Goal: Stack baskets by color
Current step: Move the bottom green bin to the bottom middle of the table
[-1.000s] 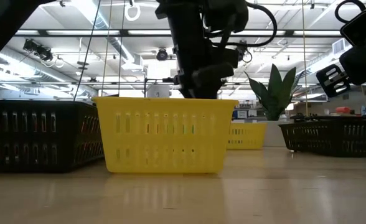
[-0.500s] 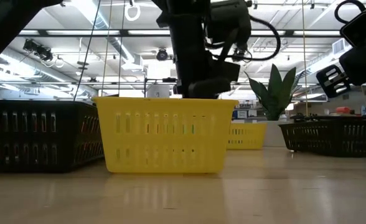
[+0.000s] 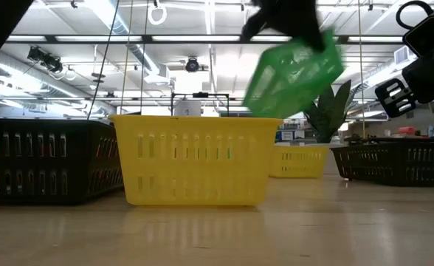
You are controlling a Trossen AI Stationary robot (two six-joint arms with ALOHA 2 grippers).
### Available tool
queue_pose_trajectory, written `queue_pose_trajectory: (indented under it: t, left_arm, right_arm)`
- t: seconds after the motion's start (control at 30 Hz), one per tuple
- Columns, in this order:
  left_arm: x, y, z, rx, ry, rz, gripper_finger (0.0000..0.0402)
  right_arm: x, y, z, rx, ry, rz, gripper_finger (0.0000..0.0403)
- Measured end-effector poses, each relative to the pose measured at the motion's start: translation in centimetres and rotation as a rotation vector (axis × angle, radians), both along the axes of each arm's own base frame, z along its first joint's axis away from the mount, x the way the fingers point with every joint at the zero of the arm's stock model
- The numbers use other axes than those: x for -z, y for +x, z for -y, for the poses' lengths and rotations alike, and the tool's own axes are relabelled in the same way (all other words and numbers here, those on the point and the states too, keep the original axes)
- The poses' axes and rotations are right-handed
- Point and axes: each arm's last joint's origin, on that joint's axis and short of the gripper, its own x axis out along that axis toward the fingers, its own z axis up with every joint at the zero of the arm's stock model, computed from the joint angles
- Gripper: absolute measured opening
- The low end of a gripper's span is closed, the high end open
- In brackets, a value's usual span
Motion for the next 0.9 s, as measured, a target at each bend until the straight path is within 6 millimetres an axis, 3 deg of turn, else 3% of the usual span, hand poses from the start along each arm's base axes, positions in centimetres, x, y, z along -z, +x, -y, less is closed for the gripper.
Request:
queue_pose_trajectory:
  t: [0.13, 0.37, 0.57, 0.9]
  left_arm:
    - [0.4, 0.5, 3.7, -0.012, -0.034, 0.144, 0.001]
    - [5.3, 0.8, 8.3, -0.037, -0.065, 0.118, 0.001]
    - [7.3, 0.6, 9.6, -0.07, -0.023, 0.087, 0.001]
    - [8.1, -0.6, 10.3, -0.1, -0.014, -0.008, 0.0013]
  right_arm:
    - [0.0, 0.0, 0.0, 0.0, 0.0, 0.0, 0.0029]
    - [0.0, 0.0, 0.0, 0.0, 0.001, 0.005, 0.0029]
    - [0.0, 0.0, 0.0, 0.015, -0.003, 0.006, 0.0029]
    - [0.0, 0.0, 0.0, 0.015, -0.003, 0.005, 0.0029]
